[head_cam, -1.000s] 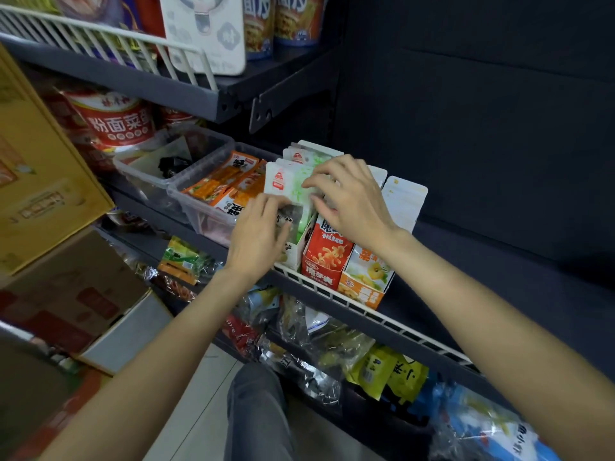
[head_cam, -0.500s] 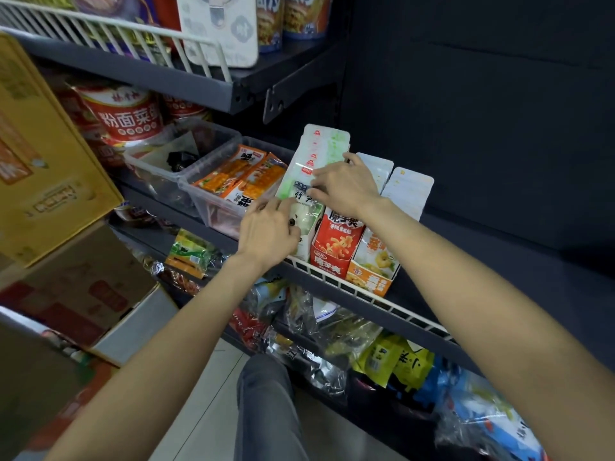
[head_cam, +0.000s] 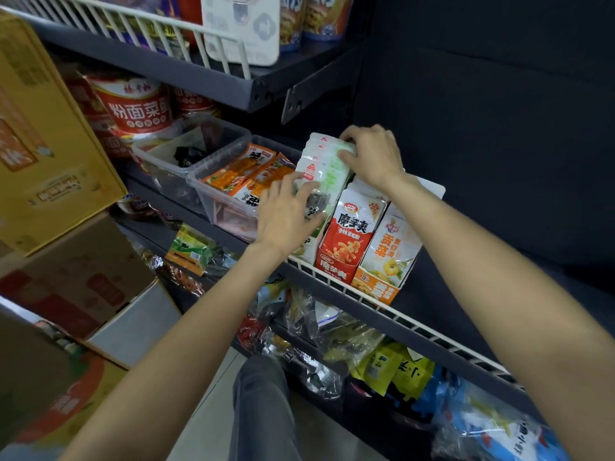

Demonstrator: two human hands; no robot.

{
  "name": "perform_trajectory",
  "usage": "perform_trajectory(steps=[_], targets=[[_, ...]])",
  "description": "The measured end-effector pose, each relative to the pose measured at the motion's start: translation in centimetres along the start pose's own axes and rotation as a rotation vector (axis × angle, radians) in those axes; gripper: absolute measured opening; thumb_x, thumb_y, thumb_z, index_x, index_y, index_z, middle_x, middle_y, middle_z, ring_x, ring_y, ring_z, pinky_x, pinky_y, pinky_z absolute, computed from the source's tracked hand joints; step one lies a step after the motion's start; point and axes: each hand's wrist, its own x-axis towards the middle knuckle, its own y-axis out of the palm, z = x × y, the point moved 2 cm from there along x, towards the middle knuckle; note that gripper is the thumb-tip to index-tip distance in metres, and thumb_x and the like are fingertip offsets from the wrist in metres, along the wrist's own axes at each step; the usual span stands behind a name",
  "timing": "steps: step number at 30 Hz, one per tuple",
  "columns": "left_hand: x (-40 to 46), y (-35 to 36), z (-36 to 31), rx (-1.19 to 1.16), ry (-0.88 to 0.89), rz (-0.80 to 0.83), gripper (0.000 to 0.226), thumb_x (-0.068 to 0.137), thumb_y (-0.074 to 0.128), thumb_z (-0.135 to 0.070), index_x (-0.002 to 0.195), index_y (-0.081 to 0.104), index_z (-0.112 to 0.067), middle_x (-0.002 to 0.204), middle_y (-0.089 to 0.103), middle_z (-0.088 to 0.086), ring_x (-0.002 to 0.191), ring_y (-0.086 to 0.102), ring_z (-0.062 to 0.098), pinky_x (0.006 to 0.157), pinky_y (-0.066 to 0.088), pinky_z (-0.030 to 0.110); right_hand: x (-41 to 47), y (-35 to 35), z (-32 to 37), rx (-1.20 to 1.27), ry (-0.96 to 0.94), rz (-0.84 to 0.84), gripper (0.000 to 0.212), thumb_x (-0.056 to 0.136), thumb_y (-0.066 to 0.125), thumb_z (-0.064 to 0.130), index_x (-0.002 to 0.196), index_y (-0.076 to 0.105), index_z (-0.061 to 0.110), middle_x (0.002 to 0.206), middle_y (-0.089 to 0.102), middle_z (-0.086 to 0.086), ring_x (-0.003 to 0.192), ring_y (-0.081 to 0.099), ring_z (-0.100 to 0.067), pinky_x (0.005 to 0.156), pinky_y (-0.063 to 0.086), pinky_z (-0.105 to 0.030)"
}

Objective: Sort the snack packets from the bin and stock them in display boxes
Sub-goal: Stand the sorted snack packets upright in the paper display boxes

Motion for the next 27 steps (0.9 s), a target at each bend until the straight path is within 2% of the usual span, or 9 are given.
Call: perform_trajectory(steps=[3, 6, 9, 11, 13, 17, 22, 24, 27], targets=[[0.3, 0.4, -0.2, -0.004, -0.009, -0.031, 0.061, 0.082, 0.063, -0.046, 0.135, 0.047, -0.020, 0.142, 0.040, 0.010, 0.123, 0.041, 0.029, 0.096, 0.036, 0.039, 1.1, -0.3, 0.2, -0.118, -0.035, 0.133, 0.034, 0.093, 0.047, 0.028, 0.122, 0.057, 0.014, 0.106, 0.066, -0.014, 0.109, 0.052, -0.033, 0.103, 0.029, -0.039], [0.5, 0.7, -0.2, -0.020, -0.014, -0.038, 0.065, 0.081, 0.065, -0.045, 0.137, 0.045, -0.019, 0.143, 0.038, 0.012, 0.125, 0.040, 0.031, 0.098, 0.036, 0.040, 1.6, -0.6, 0.9, -0.173, -0.101, 0.217, 0.024, 0.094, 0.042, 0.022, 0.109, 0.057, 0.009, 0.086, 0.063, -0.011, 0.094, 0.057, -0.033, 0.105, 0.026, -0.039], [0.5, 1.0, -0.1, -0.040, 0.004, -0.049, 0.067, 0.080, 0.065, -0.045, 0.137, 0.044, -0.017, 0.146, 0.036, 0.015, 0.127, 0.040, 0.032, 0.099, 0.035, 0.042, 1.5, -0.2, 0.9, -0.113, -0.130, 0.273, 0.012, 0.097, 0.038, 0.016, 0.089, 0.045, 0.010, 0.069, 0.047, -0.002, 0.079, 0.053, -0.033, 0.092, 0.034, -0.038], [0.6, 1.1, 0.1, -0.024, 0.028, -0.050, 0.070, 0.080, 0.064, -0.048, 0.139, 0.042, -0.016, 0.147, 0.035, 0.016, 0.126, 0.042, 0.032, 0.099, 0.034, 0.042, 1.2, 0.3, 0.5, 0.000, -0.086, 0.268, 0.014, 0.097, 0.038, 0.017, 0.086, 0.042, 0.010, 0.072, 0.048, -0.007, 0.073, 0.050, -0.030, 0.072, 0.037, -0.035], [0.8, 1.2, 0.2, -0.001, 0.037, -0.031, 0.076, 0.081, 0.061, -0.053, 0.143, 0.036, -0.017, 0.150, 0.029, 0.017, 0.129, 0.040, 0.032, 0.100, 0.031, 0.041, 0.8, 0.7, 0.1, 0.118, -0.028, 0.232, 0.014, 0.097, 0.040, 0.019, 0.088, 0.045, 0.008, 0.079, 0.052, -0.011, 0.073, 0.050, -0.030, 0.064, 0.035, -0.034], [1.3, 0.7, 0.2, -0.012, 0.023, 0.006, 0.085, 0.080, 0.057, -0.056, 0.149, 0.022, -0.022, 0.154, 0.020, 0.017, 0.135, 0.032, 0.031, 0.100, 0.030, 0.043, 0.4, 1.1, -0.4, 0.358, 0.038, 0.220, 0.016, 0.096, 0.046, 0.021, 0.087, 0.051, 0.009, 0.078, 0.053, -0.005, 0.074, 0.050, -0.021, 0.066, 0.036, -0.030], [1.3, -0.2, 0.4, -0.239, -0.002, -0.034, 0.092, 0.069, 0.050, -0.057, 0.149, 0.019, -0.024, 0.151, 0.020, 0.014, 0.136, 0.025, 0.033, 0.101, 0.037, 0.053, 0.5, 0.8, -1.4, 0.732, 0.118, 0.201, 0.016, 0.093, 0.055, 0.019, 0.095, 0.061, 0.005, 0.090, 0.062, -0.006, 0.083, 0.057, -0.017, 0.079, 0.047, -0.035], [1.3, -0.4, 0.3, -0.213, 0.000, -0.025, 0.092, 0.071, 0.048, -0.060, 0.150, 0.018, -0.024, 0.152, 0.017, 0.016, 0.136, 0.023, 0.034, 0.104, 0.035, 0.052, 0.7, 0.3, -1.6, 0.687, 0.093, 0.193, 0.013, 0.091, 0.060, 0.018, 0.100, 0.063, 0.010, 0.095, 0.063, -0.002, 0.088, 0.059, -0.014, 0.083, 0.048, -0.033], [1.7, -0.4, -0.2, -0.206, -0.028, 0.003, 0.083, 0.082, 0.058, -0.053, 0.150, 0.021, -0.023, 0.156, 0.003, 0.016, 0.142, 0.010, 0.035, 0.109, 0.027, 0.046, 1.1, -0.7, -1.9, 0.509, 0.055, 0.147, 0.025, 0.090, 0.062, 0.016, 0.115, 0.063, 0.012, 0.107, 0.063, 0.002, 0.098, 0.057, -0.010, 0.086, 0.046, -0.023]])
